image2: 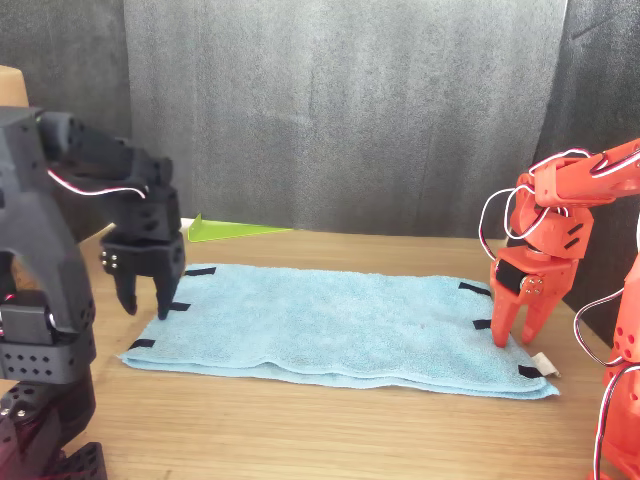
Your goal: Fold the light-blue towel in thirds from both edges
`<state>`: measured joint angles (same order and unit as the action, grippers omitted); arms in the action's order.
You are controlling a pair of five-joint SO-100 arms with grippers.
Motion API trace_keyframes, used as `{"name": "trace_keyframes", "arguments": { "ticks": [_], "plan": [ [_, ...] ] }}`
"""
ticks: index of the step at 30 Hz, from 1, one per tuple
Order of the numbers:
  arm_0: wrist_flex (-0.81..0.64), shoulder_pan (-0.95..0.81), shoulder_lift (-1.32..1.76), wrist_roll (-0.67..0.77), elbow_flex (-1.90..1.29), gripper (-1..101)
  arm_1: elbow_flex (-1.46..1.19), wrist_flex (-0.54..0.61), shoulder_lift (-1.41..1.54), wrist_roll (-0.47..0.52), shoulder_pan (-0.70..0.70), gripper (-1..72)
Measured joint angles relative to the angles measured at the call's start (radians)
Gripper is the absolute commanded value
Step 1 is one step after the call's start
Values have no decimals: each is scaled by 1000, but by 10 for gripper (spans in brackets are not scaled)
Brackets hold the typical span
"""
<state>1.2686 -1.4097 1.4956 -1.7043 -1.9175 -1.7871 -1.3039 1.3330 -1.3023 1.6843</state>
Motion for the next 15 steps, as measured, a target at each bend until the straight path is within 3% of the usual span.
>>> {"name": "trace_keyframes", "arguments": {
  "ticks": [15],
  "plan": [
    [80, 20, -124, -20, 109, 239, 0, 0, 0, 5, 0, 212]
  ]
}}
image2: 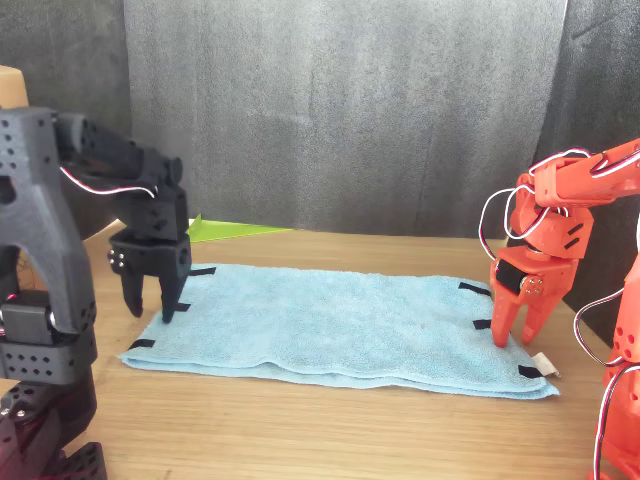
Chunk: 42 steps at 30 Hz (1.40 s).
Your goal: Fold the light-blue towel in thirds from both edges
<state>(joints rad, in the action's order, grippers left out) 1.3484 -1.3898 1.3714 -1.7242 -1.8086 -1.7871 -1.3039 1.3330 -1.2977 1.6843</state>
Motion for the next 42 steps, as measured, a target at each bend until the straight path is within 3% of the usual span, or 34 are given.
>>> {"name": "trace_keyframes", "arguments": {
  "ticks": [18, 26, 32, 36, 42],
  "plan": [
    [67, 2, -100, -14, 100, 195, 55, -37, -57, -6, 2, 191],
    [67, 2, -100, -15, 100, 64, 80, -58, -78, -6, 12, 168],
    [60, 2, -92, -6, 86, 28, 77, -58, -89, -6, 17, 100],
    [58, 2, -78, -15, 69, 8, 81, -67, -95, -11, 28, 6],
    [58, 3, -51, -17, 43, -1, 84, -69, -103, -21, 29, 1]
  ]
}}
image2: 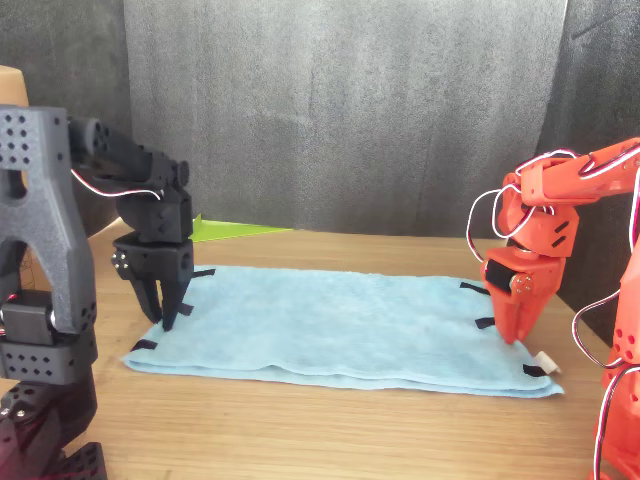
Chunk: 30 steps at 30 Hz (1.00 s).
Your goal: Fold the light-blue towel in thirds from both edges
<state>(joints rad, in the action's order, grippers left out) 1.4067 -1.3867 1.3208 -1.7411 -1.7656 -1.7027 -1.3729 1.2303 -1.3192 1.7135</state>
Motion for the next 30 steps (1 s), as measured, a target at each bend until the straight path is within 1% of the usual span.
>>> {"name": "trace_keyframes", "arguments": {
  "ticks": [12, 17, 21, 30],
  "plan": [
    [0, 0, 41, 0, -34, -1, -9, 3, 8, 0, 25, 1],
    [0, 0, 54, 0, -34, -1, -15, -18, 40, 0, 28, 1],
    [-12, -11, 52, 0, -34, -1, 11, -78, 71, -8, 51, 1],
    [-26, -14, 43, 0, -52, -1, 195, -238, 101, -18, 117, 1]
  ]
}}
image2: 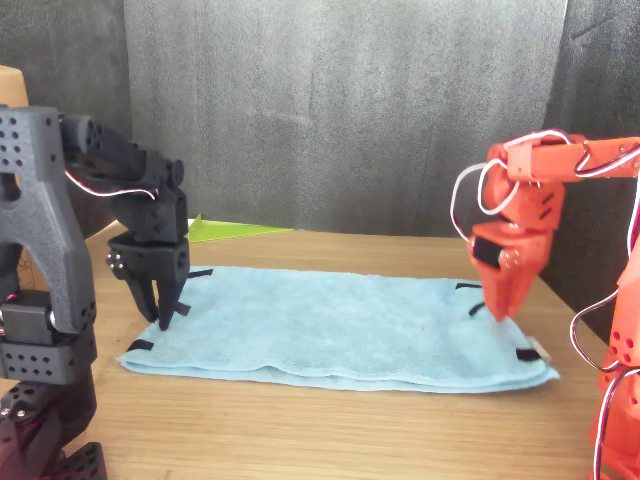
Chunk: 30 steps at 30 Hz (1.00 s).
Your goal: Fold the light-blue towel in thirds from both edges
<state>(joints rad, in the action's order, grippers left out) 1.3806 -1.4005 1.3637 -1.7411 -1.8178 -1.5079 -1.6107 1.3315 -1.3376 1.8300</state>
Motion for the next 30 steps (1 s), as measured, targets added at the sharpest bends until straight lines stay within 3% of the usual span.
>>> {"name": "trace_keyframes", "arguments": {
  "ticks": [21, 30],
  "plan": [
    [0, 0, 0, 0, 0, -1, 563, -301, -218, 0, 235, 1],
    [0, 0, 0, 0, 0, -1, 715, -321, -356, -20, 333, 0]
  ]
}}
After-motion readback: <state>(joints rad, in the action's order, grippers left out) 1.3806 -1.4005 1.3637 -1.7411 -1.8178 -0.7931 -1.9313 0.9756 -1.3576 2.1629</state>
